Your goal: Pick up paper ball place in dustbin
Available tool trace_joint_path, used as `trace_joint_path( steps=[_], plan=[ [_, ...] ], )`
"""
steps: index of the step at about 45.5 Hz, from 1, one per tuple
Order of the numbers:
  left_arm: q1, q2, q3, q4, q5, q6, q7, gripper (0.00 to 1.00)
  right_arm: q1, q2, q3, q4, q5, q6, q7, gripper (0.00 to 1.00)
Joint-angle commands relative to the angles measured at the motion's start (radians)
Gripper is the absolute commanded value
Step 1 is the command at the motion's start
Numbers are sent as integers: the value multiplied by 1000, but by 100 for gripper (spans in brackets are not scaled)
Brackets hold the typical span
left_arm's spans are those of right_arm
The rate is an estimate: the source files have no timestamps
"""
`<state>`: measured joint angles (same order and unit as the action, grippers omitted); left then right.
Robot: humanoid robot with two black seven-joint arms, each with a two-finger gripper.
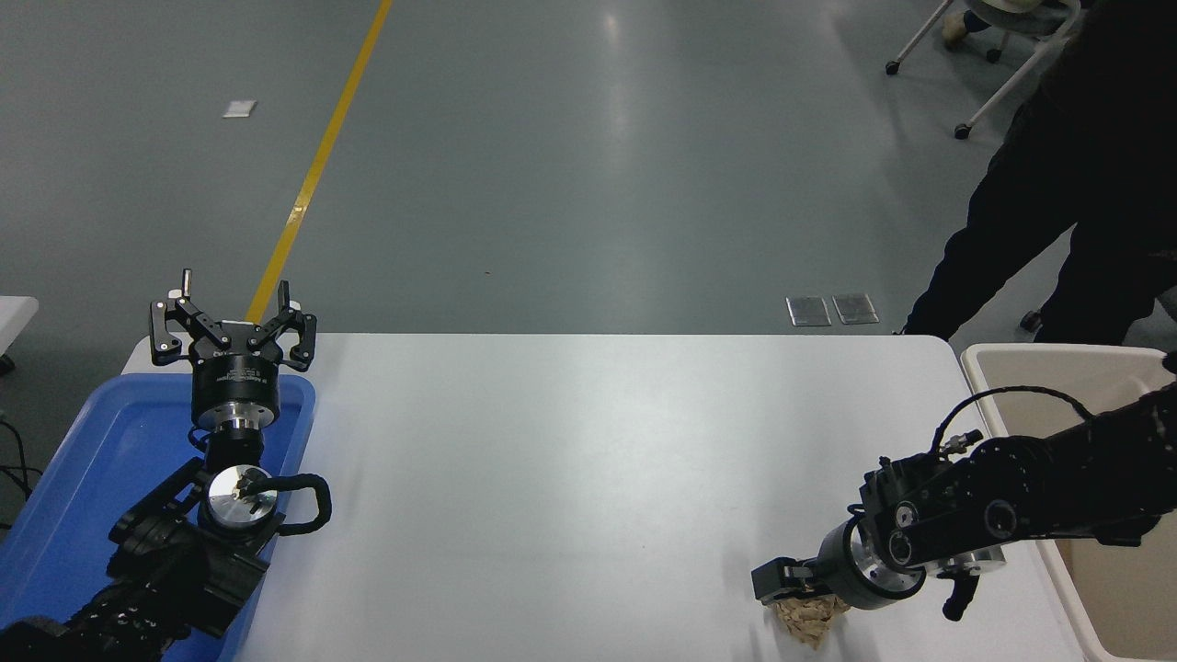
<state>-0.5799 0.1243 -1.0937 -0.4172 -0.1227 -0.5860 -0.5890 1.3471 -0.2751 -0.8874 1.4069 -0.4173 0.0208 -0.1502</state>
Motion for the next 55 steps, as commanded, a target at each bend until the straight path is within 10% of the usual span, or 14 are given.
trace_joint_path(
  steps=[1, 13, 33, 55],
  plan=[
    [0, 0, 0, 0, 0, 0, 0, 99, -29, 23, -4, -20, -5, -35, 0, 90],
    [0, 0, 0, 0, 0, 0, 0, 99, -36, 34, -4, -40, -5, -47, 0, 74],
    [0, 0, 0, 0, 0, 0, 0, 99, -36, 37, -16, -40, -5, -58, 1, 1],
    [-1, 0, 0, 0, 0, 0, 1, 99, 421, -216, -148, 271, 11, -13, 1, 0]
  ],
)
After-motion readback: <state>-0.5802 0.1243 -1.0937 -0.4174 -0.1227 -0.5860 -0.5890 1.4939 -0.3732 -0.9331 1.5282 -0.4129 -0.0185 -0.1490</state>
